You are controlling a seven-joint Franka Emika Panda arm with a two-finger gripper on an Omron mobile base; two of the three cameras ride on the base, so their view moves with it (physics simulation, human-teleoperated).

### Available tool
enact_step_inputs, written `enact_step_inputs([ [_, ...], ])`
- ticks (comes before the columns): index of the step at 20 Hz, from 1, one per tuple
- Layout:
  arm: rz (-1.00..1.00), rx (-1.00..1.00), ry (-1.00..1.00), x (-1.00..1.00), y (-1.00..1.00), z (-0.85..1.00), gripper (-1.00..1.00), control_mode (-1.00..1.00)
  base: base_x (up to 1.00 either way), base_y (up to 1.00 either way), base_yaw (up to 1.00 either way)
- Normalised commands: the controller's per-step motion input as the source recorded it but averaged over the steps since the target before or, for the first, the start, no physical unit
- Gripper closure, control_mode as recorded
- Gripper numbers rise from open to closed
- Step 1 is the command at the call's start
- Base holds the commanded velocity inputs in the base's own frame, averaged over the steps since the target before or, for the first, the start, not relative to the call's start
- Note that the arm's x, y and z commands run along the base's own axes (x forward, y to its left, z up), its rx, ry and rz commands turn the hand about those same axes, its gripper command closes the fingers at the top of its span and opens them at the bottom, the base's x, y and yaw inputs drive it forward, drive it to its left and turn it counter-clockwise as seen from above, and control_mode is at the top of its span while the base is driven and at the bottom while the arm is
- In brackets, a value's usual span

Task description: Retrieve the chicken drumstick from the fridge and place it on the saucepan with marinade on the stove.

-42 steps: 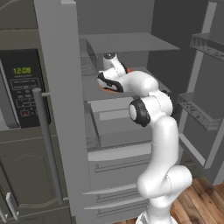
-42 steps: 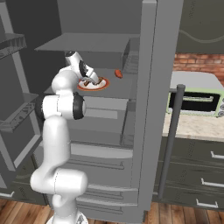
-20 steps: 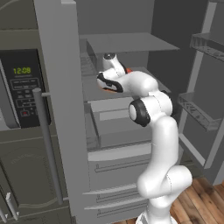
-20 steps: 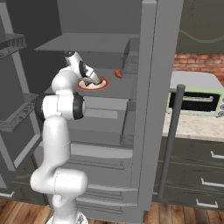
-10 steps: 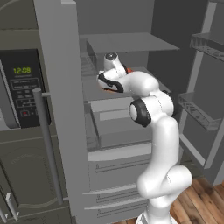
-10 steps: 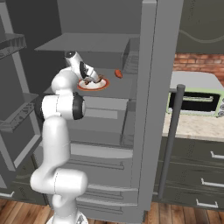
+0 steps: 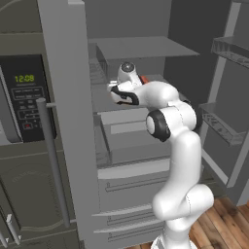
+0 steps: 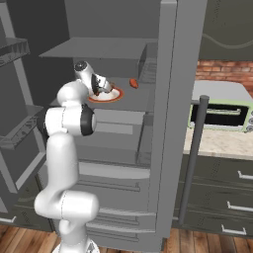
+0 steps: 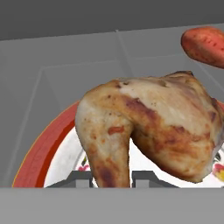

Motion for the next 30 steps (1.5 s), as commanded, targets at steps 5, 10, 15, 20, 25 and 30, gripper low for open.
enact_step_inputs([
  [5, 0.09, 0.00, 0.00, -0.22, -0.04, 0.26, 1.00, -1.00, 0.00, 0.00, 0.00],
  [10, 0.08, 0.00, -0.01, -0.38, -0.02, 0.04, 1.00, -1.00, 0.00, 0.00, 0.00],
  [15, 0.01, 0.00, -0.01, -0.59, -0.09, 0.03, 1.00, -1.00, 0.00, 0.00, 0.00],
  [20, 0.00, 0.00, -0.07, -0.70, -0.06, 0.01, 1.00, -1.00, 0.00, 0.00, 0.00],
  [25, 0.00, 0.00, -0.03, -0.78, -0.01, 0.24, 1.00, -1.00, 0.00, 0.00, 0.00],
  [30, 0.00, 0.00, -0.02, -0.82, 0.00, 0.44, 1.00, -1.00, 0.00, 0.00, 0.00],
])
